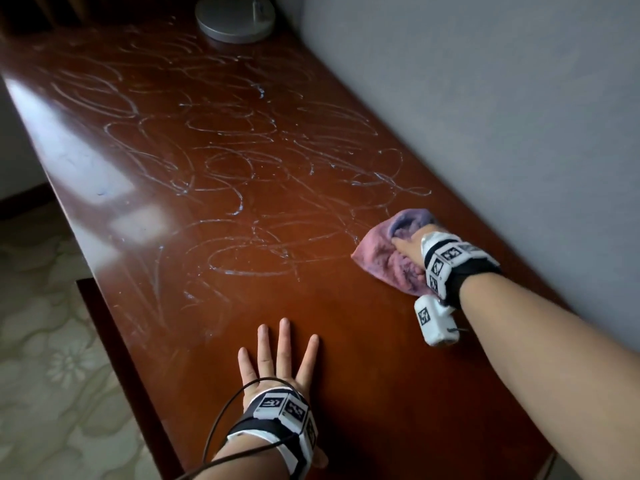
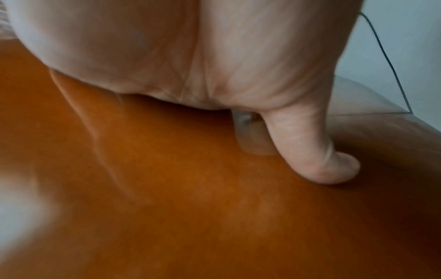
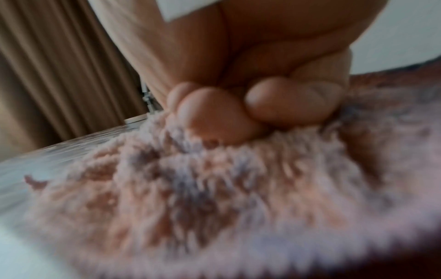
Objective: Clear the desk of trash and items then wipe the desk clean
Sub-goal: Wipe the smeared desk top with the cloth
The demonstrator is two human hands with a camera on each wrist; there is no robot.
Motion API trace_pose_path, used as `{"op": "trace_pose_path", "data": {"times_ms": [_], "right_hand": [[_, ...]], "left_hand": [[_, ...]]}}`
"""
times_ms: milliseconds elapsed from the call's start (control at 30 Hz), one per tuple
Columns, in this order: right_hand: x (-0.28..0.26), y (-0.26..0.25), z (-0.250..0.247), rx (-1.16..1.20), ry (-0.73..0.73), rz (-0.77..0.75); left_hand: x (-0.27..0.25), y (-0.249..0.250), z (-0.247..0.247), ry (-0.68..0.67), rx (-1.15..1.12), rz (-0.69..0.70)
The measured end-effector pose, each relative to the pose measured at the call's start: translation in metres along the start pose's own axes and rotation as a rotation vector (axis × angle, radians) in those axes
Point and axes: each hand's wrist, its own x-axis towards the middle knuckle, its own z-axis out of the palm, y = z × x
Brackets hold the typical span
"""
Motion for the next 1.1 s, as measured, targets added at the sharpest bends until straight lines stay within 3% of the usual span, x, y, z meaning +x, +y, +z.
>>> {"op": "trace_pose_path", "data": {"times_ms": [67,133,233,367,400,467,533,700,867,1000,1100], "right_hand": [[-0.027,0.003,0.015,-0.209,-0.090,-0.001],[-0.043,0.022,0.014,-0.243,-0.157,0.045],[-0.028,0.046,-0.003,-0.203,-0.088,0.111],[-0.018,0.015,-0.013,0.207,0.006,-0.063],[-0.020,0.002,-0.008,0.196,-0.027,-0.075],[-0.038,-0.027,0.015,-0.060,-0.193,-0.028],[-0.056,-0.030,0.040,-0.243,-0.194,-0.014],[-0.073,0.000,0.025,-0.265,-0.190,0.035],[-0.031,-0.039,0.016,-0.237,-0.057,0.100],[-0.050,-0.094,0.046,-0.259,-0.182,0.067],[-0.092,-0.092,0.064,-0.256,-0.227,0.016]], "left_hand": [[0.000,0.000,0.000,0.005,0.002,-0.001],[0.001,0.000,0.000,0.005,0.000,0.000],[0.002,-0.001,0.001,0.006,-0.009,0.003],[0.002,-0.001,0.000,0.013,-0.017,0.004],[0.001,-0.001,0.000,0.023,-0.021,0.010],[-0.003,-0.002,-0.001,0.044,-0.026,0.021],[-0.005,-0.003,0.000,0.068,-0.033,0.019],[-0.003,-0.003,0.001,0.139,-0.040,0.024],[-0.002,-0.005,-0.002,0.114,-0.031,0.064],[-0.004,-0.006,-0.003,0.128,-0.046,0.085],[-0.003,-0.006,-0.001,0.134,-0.037,0.096]]}}
